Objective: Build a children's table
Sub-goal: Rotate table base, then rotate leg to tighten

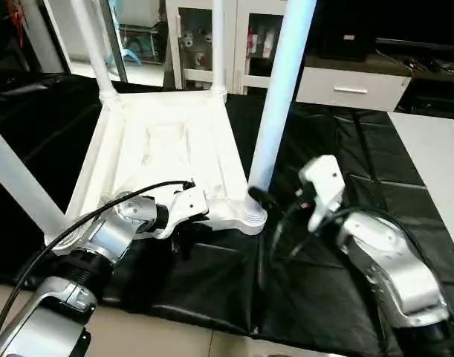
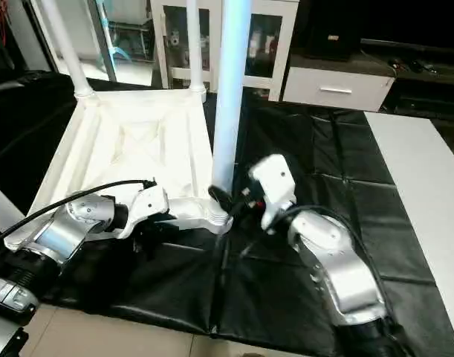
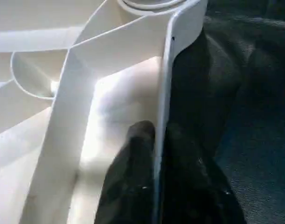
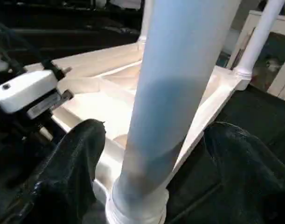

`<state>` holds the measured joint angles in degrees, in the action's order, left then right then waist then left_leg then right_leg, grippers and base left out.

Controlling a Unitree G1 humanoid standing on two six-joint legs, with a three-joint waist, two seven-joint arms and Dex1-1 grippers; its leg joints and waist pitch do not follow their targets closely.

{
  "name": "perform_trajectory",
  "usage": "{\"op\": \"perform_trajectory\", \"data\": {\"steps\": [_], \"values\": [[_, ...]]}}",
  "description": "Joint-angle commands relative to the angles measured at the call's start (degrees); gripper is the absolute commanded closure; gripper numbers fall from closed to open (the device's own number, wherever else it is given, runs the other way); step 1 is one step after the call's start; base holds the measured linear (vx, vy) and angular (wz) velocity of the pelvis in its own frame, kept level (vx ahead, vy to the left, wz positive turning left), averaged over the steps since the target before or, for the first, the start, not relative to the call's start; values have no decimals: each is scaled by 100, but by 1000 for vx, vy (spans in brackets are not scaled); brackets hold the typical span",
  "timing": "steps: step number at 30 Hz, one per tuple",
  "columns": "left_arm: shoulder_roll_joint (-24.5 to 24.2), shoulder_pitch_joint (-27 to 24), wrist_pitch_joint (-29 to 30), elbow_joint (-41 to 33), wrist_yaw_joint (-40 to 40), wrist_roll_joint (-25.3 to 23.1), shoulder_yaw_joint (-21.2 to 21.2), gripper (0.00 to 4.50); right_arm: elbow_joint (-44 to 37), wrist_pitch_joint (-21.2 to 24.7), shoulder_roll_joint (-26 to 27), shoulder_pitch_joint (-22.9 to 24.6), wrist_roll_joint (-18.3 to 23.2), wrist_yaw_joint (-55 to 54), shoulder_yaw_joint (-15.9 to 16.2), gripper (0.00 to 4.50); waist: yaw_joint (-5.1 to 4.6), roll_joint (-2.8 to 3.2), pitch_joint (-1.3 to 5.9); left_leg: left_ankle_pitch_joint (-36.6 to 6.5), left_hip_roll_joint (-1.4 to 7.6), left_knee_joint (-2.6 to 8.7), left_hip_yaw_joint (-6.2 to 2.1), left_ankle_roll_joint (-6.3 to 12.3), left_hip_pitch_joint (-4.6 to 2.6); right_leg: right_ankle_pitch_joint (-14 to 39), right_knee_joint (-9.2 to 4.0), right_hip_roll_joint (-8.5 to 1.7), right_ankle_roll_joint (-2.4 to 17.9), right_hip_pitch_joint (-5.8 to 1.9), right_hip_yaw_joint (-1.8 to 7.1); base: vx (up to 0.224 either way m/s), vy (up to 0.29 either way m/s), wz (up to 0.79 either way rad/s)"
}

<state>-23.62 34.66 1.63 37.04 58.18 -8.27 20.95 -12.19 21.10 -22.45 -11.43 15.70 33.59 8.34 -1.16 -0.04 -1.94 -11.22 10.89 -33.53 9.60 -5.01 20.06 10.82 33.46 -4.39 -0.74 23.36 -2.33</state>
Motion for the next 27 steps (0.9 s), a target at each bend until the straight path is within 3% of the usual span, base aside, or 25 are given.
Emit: {"op": "perform_trajectory", "data": {"steps": [1,4,5,8,10,12,15,17,18,21,23,24,27], "values": [[-40,-129,200,392,-104,15,-129,408,-253,124,-208,80,211,279,-212,72,51,-38,173,-2593,150,504,-113,139,4,3443,-620,-293,350,-131,170,0,0,0],[-41,-154,266,340,47,121,-163,422,-413,211,-582,228,357,710,-279,72,33,-18,172,-2490,161,547,-129,168,79,3168,-588,-302,436,-197,153,0,0,0],[-46,-159,263,343,74,128,-163,434,-451,234,-718,277,388,859,-280,72,37,-22,171,-2543,162,530,-116,181,38,3152,-598,-298,473,-158,164,0,0,0],[-41,-239,150,291,221,169,-124,437,-230,165,-876,278,44,784,-218,72,33,-20,170,-2496,149,507,-97,202,20,3208,-612,-305,537,-142,175,0,0,0],[-27,-372,16,77,458,293,-82,448,22,48,-782,206,-208,492,-133,72,26,-36,182,-2395,152,500,-95,177,26,3159,-605,-319,592,-140,178,0,0,0],[-14,-461,8,-109,635,399,-58,449,106,27,-708,195,-203,464,-82,72,25,-32,204,-2257,154,502,-82,187,38,2891,-571,-310,690,-166,188,0,0,0],[16,-599,141,-449,939,585,-9,450,283,-148,-694,212,-326,609,151,72,52,-35,247,-1823,171,477,-30,295,55,1924,-471,-292,979,-224,218,38,-5,3],[-25,-667,148,-636,1090,582,95,450,446,-232,-657,196,-313,745,249,72,70,-4,289,-1379,172,423,6,441,51,1193,-400,-296,1248,-260,224,74,-18,6],[-50,-696,149,-748,1185,583,163,450,581,-330,-665,165,-316,894,313,54,81,-1,304,-1216,170,406,11,479,54,968,-373,-291,1302,-280,221,79,-21,6],[-73,-713,112,-883,1308,553,250,450,785,-470,-701,103,-265,1217,374,33,152,8,362,-353,163,330,29,831,69,-404,-207,-281,1671,-356,202,84,-18,3],[-92,-708,102,-939,1387,462,255,450,726,-454,-888,111,-78,1747,402,25,203,5,360,-222,163,306,38,966,52,-682,-180,-281,1758,-371,201,32,-6,1],[-100,-703,101,-946,1411,446,257,450,709,-459,-958,111,-57,1875,423,11,210,-19,353,-222,168,309,37,998,57,-660,-179,-285,1759,-378,198,0,0,0],[-123,-706,103,-992,1457,425,261,450,738,-553,-1074,89,-97,2035,486,4,259,3,331,-383,189,323,32,941,34,-166,-211,-297,1684,-372,187,0,0,0]]}}
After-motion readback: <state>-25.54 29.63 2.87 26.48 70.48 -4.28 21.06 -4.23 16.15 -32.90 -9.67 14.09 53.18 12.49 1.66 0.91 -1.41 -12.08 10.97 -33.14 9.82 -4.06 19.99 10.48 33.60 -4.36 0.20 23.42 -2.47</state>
